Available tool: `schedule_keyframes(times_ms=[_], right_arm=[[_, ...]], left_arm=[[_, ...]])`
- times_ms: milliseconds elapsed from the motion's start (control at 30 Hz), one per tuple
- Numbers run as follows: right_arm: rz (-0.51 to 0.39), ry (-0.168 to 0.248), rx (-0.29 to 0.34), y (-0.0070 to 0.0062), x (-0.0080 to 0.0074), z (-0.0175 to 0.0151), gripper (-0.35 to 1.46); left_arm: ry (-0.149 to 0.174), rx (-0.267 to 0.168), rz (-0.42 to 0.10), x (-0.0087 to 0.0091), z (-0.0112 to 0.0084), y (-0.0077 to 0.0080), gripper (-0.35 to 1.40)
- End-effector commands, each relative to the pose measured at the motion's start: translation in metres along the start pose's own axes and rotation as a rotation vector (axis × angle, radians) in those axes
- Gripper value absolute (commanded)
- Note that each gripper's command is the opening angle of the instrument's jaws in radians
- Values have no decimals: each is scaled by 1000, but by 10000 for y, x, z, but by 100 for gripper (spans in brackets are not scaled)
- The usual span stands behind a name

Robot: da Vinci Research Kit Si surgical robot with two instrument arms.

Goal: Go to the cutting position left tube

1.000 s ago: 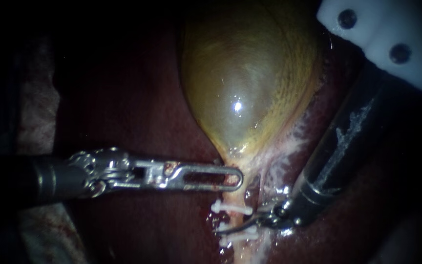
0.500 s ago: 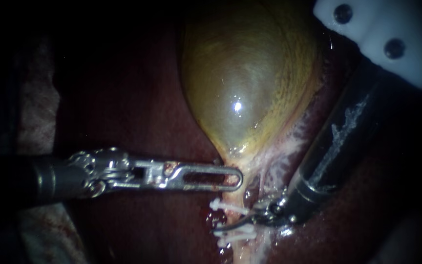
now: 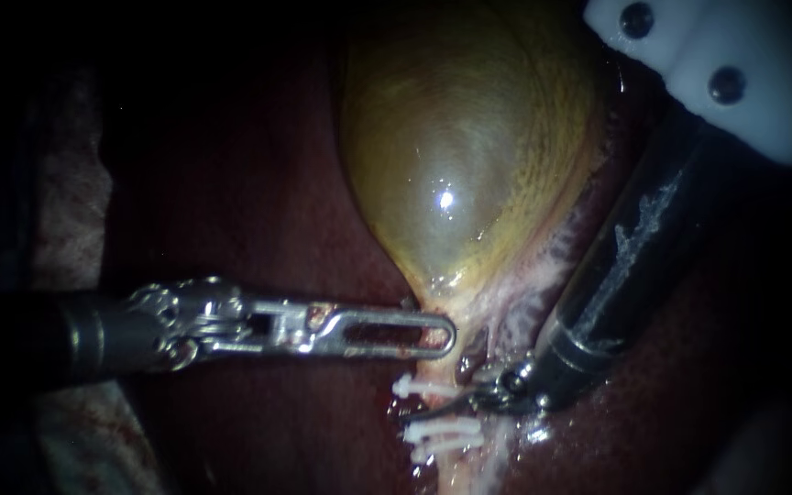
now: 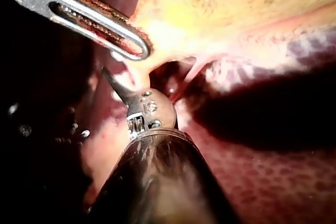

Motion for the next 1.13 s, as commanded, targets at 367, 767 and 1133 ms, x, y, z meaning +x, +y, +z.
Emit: schedule_keyframes(times_ms=[367,767,1133], right_arm=[[-4,0,1,-1,-4,2,82],[-5,0,2,-1,-6,2,82],[-5,-1,2,-1,-6,2,82]], left_arm=[[0,0,0,0,0,0,-35],[0,0,0,0,0,0,-35],[0,0,0,0,0,0,-35]])
